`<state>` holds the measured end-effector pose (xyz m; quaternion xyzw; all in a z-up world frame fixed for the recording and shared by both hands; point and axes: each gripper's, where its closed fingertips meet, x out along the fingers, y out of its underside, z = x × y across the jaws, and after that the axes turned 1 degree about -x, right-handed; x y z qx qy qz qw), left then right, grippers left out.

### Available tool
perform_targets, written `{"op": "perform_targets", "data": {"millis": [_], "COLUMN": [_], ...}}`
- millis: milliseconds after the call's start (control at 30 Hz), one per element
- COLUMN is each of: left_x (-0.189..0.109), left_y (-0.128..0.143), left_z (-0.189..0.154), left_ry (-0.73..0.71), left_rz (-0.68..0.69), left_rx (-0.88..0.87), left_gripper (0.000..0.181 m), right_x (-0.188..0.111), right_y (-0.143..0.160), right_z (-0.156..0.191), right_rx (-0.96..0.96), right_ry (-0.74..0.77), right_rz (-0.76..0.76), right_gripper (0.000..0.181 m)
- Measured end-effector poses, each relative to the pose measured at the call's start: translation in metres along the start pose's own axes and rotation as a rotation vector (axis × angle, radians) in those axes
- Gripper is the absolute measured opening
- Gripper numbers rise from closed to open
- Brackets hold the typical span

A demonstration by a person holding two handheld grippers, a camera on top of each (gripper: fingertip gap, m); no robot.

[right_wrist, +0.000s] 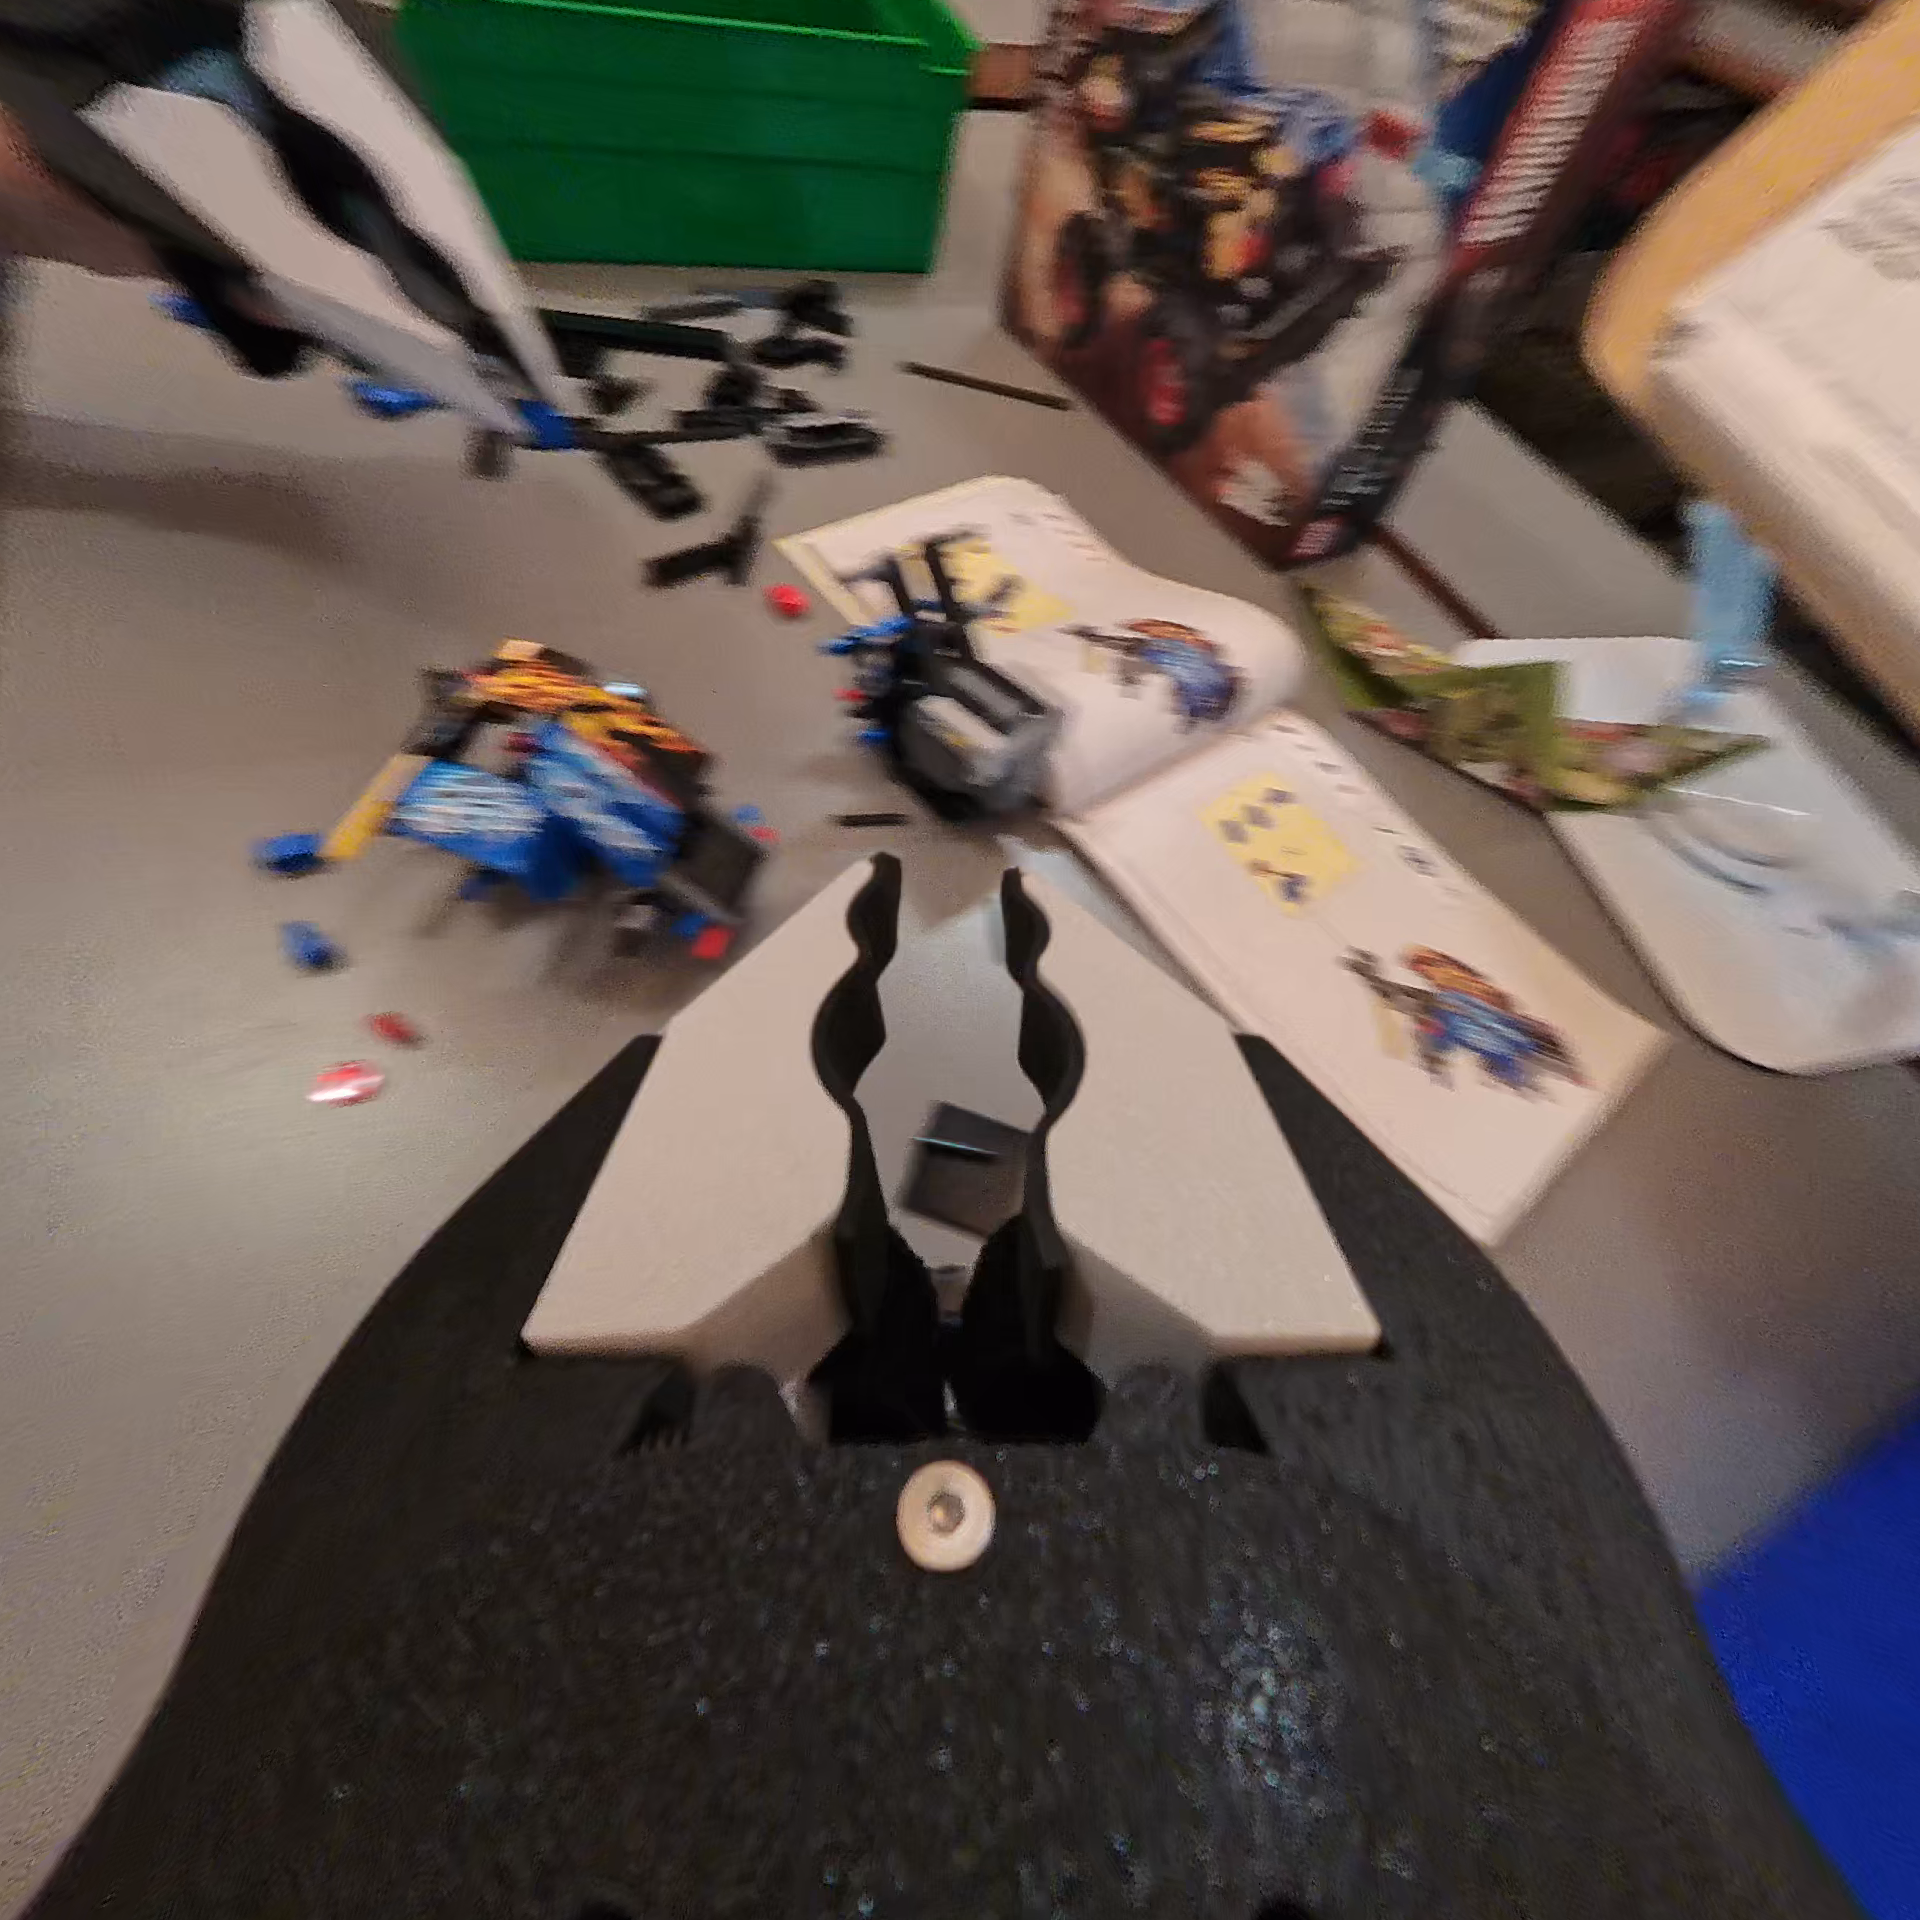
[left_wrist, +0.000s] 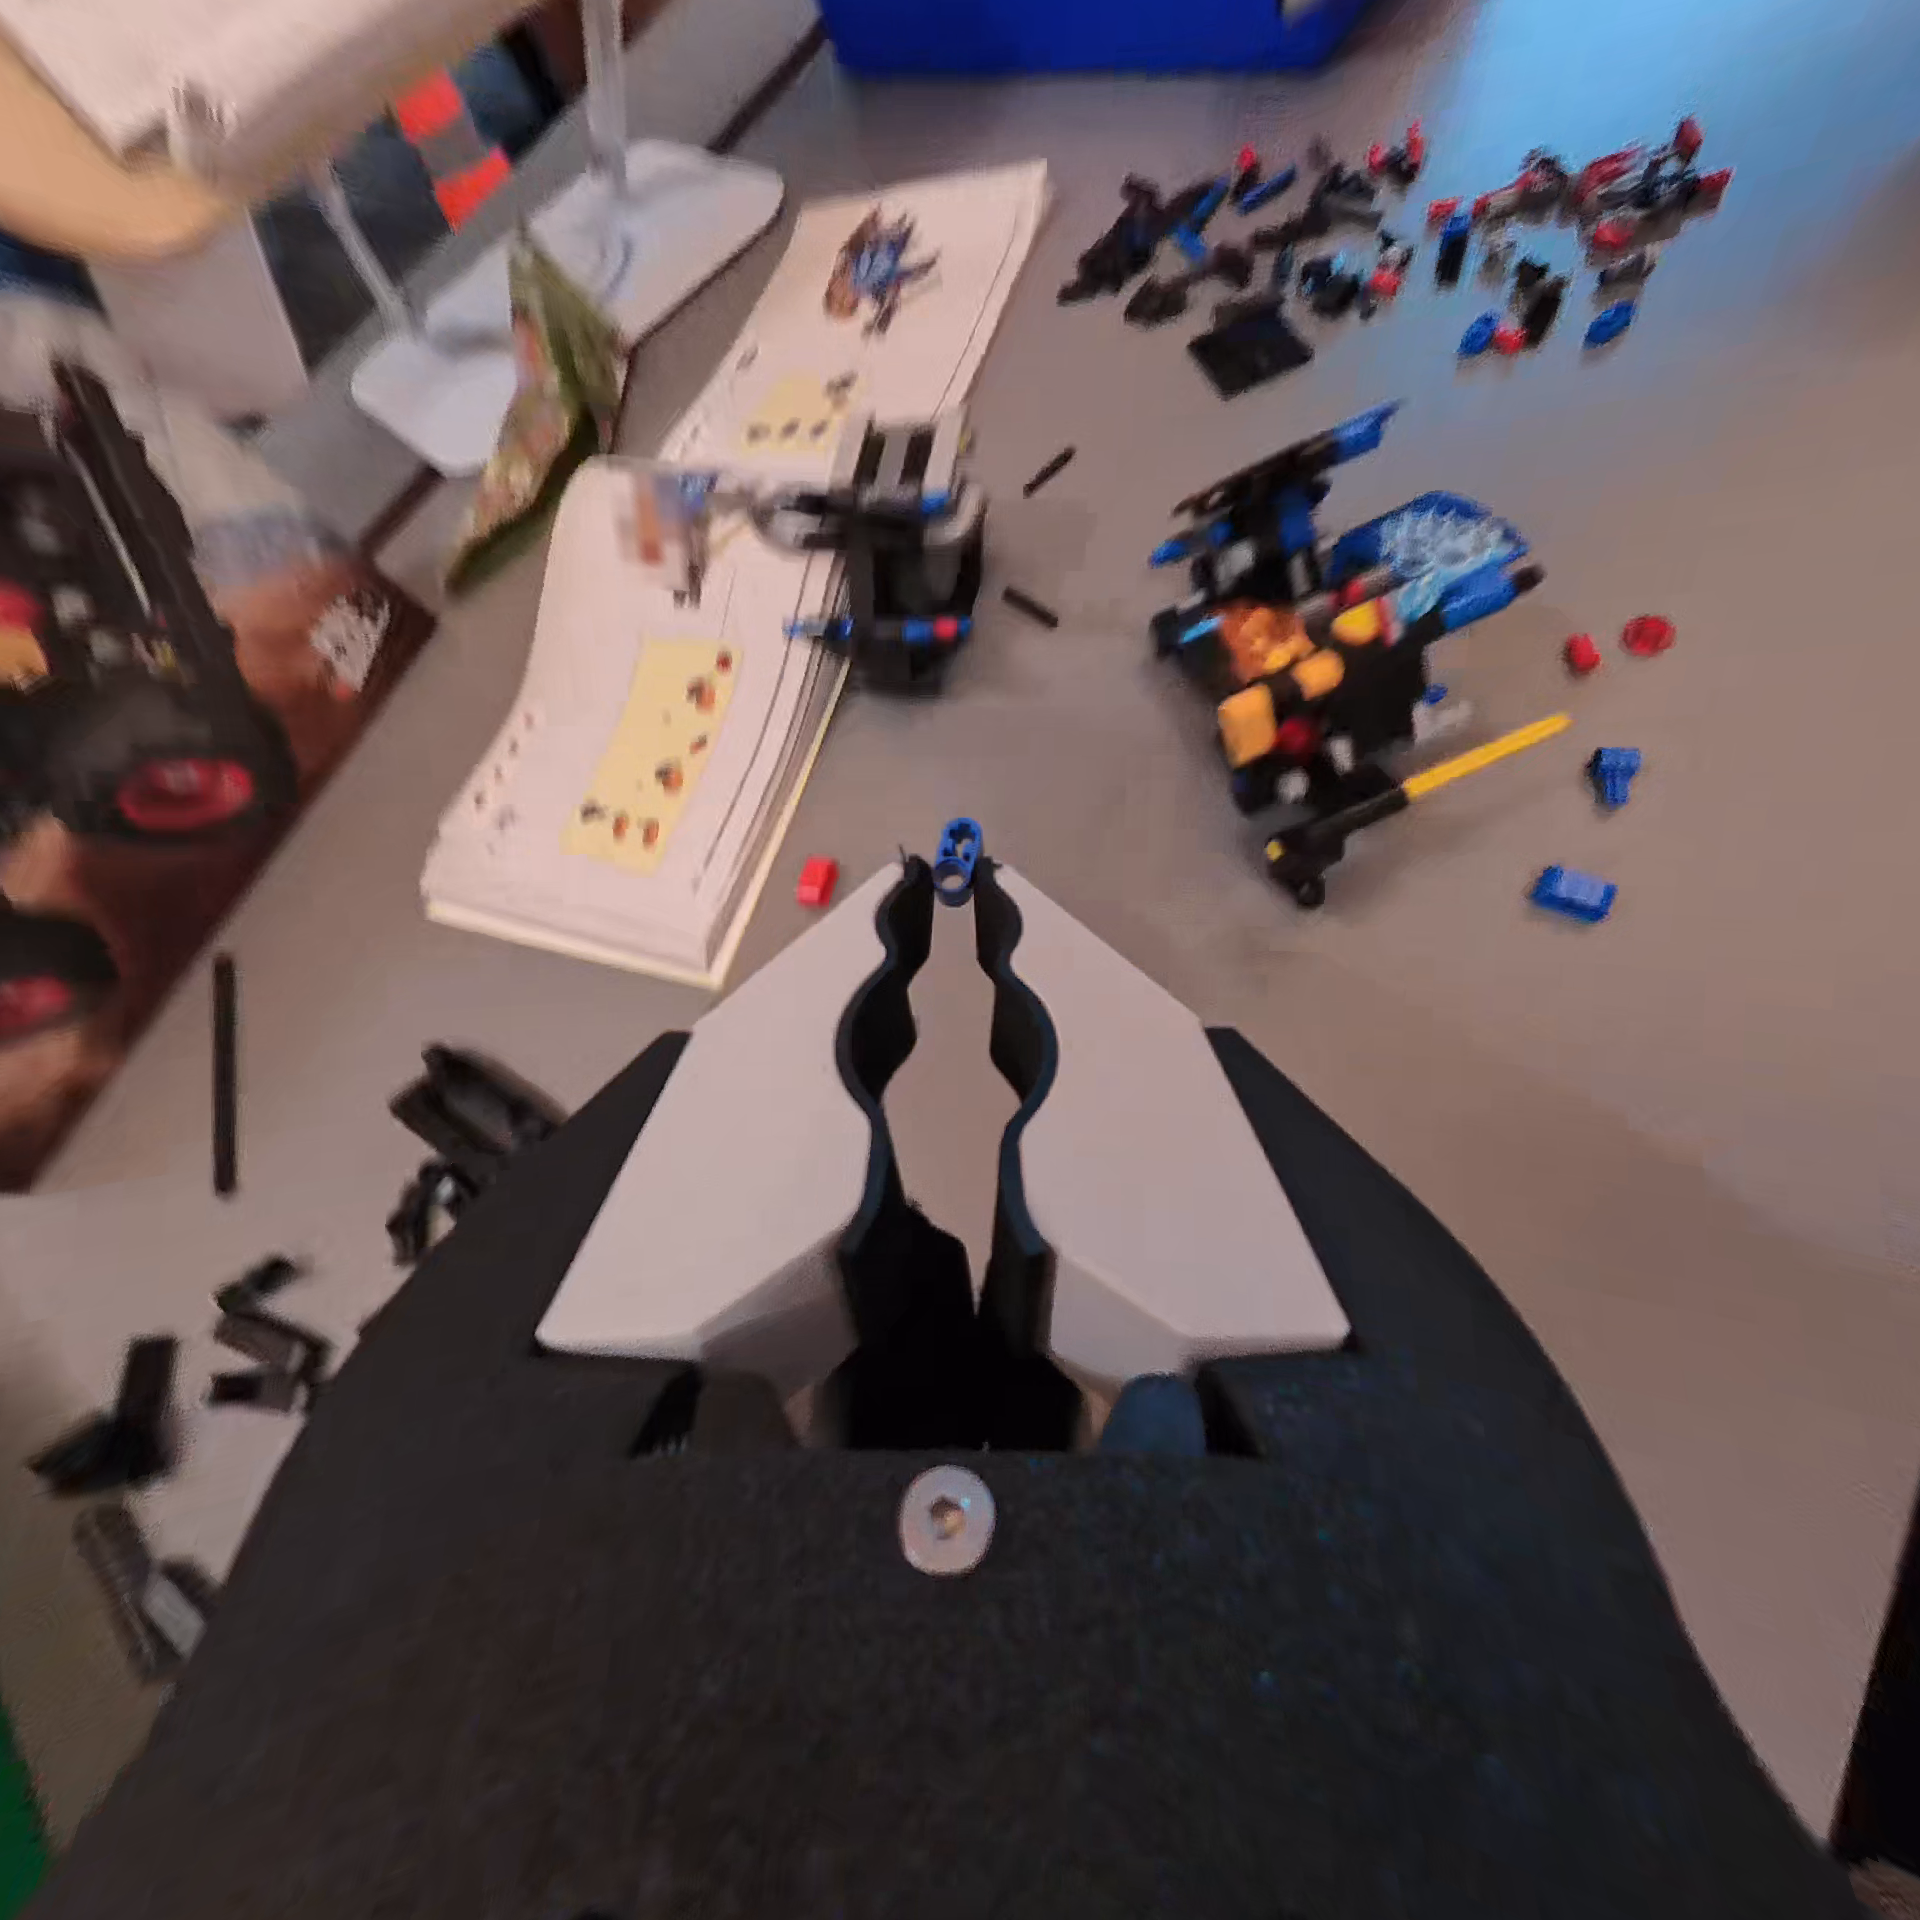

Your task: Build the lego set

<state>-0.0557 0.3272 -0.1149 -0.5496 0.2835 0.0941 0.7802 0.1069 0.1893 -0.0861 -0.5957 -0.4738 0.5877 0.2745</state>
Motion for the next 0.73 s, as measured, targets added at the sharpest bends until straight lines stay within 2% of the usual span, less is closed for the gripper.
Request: {"op": "perform_targets", "data": {"millis": [100,167,233,333,433,533,733], "left_x": [0.004,0.012,0.022,0.037,0.035,0.011,-0.085], "left_y": [0.026,0.031,0.029,0.025,0.028,0.044,0.131], "left_z": [0.005,0.005,0.008,0.018,0.023,0.025,0.072], "left_ry": [-0.019,-0.033,-0.047,-0.061,-0.032,-0.029,-0.459], "left_rz": [0.03,0.024,0.009,0.037,0.094,0.177,0.466], "left_rx": [-0.069,-0.069,-0.053,0.01,0.027,-0.077,-0.402], "left_gripper": [0.006,0.006,0.006,0.006,0.006,0.006,0.006], "right_x": [-0.003,-0.007,-0.014,-0.014,-0.01,-0.006,0.0], "right_y": [0.016,0.031,0.038,0.052,0.054,0.058,0.061], "right_z": [-0.05,-0.065,-0.079,-0.084,-0.082,-0.078,-0.072], "right_rx": [0.003,0.003,-0.019,0.019,0.07,0.066,0.064], "right_ry": [0.23,0.305,0.387,0.379,0.343,0.327,0.299], "right_rz": [-0.018,0.045,0.038,0.067,0.052,0.071,0.084], "right_gripper": [0.019,0.025,0.021,0.021,0.021,0.02,0.019]}}
